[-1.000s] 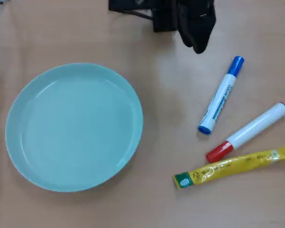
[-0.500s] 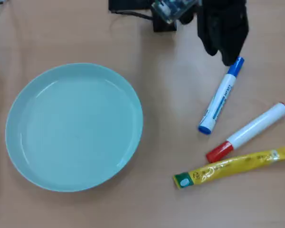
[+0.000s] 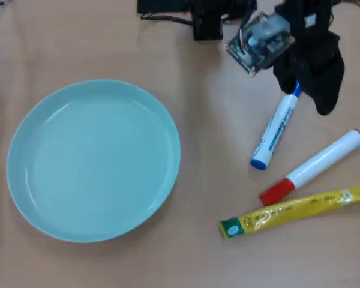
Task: Pick up the red pen.
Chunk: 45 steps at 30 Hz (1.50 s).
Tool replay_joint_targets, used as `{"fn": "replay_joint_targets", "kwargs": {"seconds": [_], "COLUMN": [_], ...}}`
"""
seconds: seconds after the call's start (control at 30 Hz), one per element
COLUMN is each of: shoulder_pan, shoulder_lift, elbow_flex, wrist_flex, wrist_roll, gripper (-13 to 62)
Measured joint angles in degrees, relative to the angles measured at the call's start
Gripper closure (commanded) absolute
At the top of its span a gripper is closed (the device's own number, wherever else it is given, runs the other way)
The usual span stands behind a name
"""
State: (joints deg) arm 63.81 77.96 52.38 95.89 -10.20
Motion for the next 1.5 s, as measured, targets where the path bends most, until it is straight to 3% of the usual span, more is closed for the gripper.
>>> {"fn": "replay_joint_targets", "kwargs": {"seconds": [0.13,0.6,1.5], "shoulder_pan": [0.0,-0.1,-1.9], "shoulder_lift": [-5.3,-29.7,-38.8], "elbow_flex": [-3.5,-21.5,-23.6], "wrist_flex": [0.0,0.0,-2.4], "wrist_roll": [0.0,0.0,-0.2], "gripper": [10.3,11.0,10.5]}}
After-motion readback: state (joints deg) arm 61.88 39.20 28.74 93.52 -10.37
